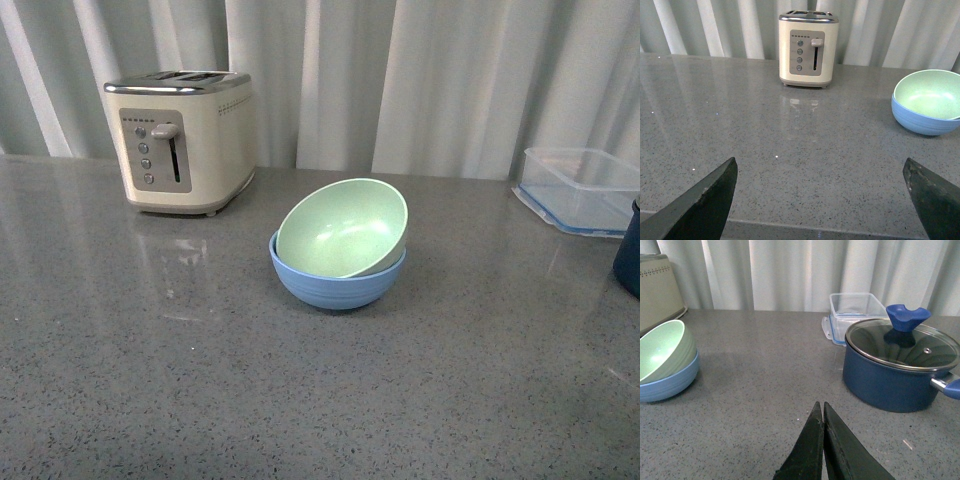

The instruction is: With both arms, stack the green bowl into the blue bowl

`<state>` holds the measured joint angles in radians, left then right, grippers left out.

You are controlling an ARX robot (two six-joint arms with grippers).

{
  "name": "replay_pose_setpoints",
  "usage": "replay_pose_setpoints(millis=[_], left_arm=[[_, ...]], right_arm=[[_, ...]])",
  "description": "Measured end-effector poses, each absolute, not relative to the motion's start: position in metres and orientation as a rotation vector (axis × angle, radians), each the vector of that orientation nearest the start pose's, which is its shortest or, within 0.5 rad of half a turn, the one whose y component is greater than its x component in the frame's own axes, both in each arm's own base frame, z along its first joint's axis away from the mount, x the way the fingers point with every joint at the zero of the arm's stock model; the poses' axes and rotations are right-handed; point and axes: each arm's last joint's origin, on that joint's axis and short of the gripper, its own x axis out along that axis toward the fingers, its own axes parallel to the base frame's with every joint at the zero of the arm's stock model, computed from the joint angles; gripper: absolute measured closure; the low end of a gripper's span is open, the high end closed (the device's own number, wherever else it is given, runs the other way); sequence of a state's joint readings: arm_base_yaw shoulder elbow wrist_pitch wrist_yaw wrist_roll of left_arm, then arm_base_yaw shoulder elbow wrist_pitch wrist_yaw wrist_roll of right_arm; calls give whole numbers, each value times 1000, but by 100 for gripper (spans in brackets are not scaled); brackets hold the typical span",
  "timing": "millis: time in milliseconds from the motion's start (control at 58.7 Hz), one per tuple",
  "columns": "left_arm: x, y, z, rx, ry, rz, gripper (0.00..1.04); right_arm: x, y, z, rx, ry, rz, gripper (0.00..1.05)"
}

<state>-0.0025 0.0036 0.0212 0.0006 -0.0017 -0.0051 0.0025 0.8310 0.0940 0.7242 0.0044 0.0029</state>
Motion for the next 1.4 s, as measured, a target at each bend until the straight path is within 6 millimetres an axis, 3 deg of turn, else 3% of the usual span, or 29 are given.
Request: replay_pose_setpoints(millis=[375, 1396], left_arm=[[97, 0, 170, -5, -18, 0, 7], [97, 0, 170, -5, -18, 0, 7]], right_arm=[[139, 0, 162, 3, 19, 0, 104], [110, 0, 168, 3, -9, 1, 104]])
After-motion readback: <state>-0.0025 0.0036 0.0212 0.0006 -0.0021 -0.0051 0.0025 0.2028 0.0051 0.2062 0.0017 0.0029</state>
